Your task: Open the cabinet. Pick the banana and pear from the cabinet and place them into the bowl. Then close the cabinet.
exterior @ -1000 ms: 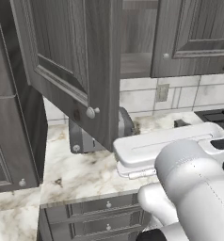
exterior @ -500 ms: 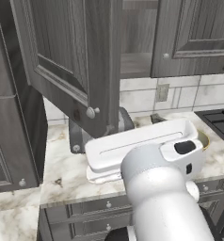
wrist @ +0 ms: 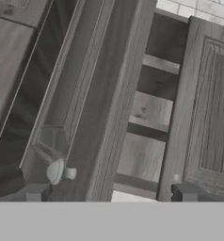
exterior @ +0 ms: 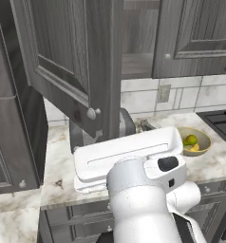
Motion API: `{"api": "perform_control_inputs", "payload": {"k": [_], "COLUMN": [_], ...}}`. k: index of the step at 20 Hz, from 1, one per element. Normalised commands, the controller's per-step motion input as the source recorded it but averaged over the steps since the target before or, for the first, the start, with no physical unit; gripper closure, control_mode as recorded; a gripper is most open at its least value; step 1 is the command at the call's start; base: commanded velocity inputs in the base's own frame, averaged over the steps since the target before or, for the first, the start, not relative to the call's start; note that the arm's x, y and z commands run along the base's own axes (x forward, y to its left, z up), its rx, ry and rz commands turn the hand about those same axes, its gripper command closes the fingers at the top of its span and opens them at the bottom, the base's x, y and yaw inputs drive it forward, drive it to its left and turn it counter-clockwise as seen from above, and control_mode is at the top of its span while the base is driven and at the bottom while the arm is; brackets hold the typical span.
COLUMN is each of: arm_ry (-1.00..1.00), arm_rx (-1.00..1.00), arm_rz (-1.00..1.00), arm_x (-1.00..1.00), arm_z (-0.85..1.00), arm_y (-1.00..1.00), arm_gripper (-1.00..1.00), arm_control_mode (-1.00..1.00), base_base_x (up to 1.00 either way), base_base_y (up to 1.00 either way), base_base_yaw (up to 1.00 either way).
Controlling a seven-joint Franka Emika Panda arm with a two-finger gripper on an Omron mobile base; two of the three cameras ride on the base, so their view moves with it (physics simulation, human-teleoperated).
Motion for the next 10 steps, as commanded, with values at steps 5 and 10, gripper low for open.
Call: {"api": "perform_control_inputs", "payload": {"k": [5,10], "arm_ry": [-0.10,-0.05], "arm_rx": [0.06,0.05], "arm_rz": [-0.11,-0.19], "arm_x": [0.20,0.21], "arm_z": [-0.14,-0.19], "arm_y": [0.16,0.05], "arm_gripper": [-1.00,-1.00], "arm_control_mode": [-1.00,-1.00], "base_base_x": [0.00,0.00], "base_base_y": [0.00,0.00], "base_base_yaw": [0.00,0.00]}}
